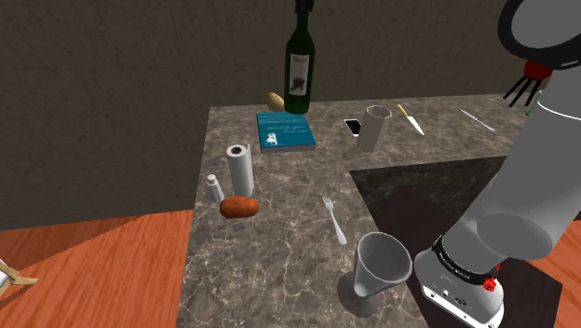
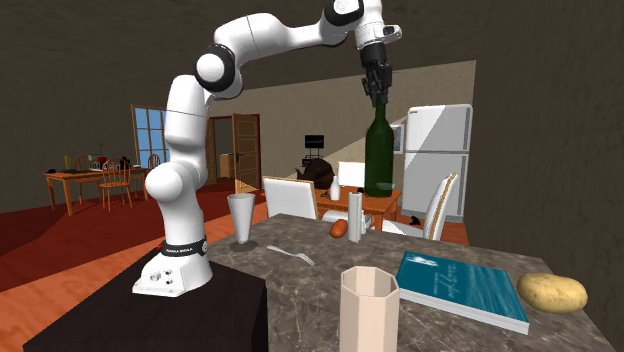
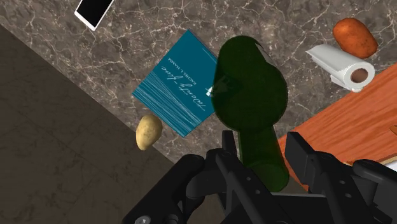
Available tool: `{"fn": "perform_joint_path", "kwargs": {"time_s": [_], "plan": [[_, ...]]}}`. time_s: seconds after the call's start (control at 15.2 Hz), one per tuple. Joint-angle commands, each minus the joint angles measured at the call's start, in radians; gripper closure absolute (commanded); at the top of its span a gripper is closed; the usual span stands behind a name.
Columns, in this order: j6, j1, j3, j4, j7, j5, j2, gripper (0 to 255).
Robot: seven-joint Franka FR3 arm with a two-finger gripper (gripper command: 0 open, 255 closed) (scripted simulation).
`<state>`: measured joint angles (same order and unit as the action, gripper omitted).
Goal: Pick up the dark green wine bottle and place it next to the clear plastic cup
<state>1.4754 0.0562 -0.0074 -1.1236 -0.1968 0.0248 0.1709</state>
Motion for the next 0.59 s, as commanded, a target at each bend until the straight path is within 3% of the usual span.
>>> {"fn": "perform_joint_path", "kwargs": {"time_s": [0.0,0.2,0.53], "plan": [[-0.043,0.0,0.0,0.068,0.0,0.0,0.025,255],[-0.091,0.0,0.0,0.15,-0.001,0.0,0.059,255],[-0.082,0.057,0.034,-0.016,0.084,0.02,-0.095,255]]}}
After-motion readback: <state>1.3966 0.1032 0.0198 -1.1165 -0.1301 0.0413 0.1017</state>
